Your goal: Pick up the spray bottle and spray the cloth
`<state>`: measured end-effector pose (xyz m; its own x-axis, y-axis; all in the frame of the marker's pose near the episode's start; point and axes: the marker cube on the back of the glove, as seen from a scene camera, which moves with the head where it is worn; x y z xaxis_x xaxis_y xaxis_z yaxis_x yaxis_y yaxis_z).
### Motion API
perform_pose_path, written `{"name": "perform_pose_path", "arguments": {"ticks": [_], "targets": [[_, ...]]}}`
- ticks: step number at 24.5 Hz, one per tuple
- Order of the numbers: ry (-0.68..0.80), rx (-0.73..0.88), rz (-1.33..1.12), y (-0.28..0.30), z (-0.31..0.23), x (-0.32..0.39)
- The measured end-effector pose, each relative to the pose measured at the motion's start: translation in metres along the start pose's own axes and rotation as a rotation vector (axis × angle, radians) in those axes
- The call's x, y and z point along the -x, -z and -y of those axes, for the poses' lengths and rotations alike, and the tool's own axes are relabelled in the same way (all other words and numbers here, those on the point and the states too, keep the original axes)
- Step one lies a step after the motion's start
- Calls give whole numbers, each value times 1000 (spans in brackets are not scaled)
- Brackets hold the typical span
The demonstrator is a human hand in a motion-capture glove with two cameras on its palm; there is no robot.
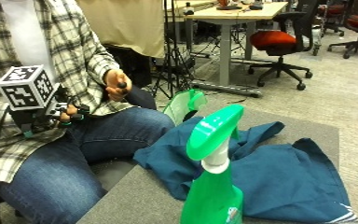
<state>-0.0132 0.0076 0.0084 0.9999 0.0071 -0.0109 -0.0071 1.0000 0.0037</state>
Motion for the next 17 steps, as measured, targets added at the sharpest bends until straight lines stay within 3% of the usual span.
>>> {"name": "perform_pose_path", "arguments": {"ticks": [17], "targets": [[-60, -24, 43, 19, 11, -12]]}}
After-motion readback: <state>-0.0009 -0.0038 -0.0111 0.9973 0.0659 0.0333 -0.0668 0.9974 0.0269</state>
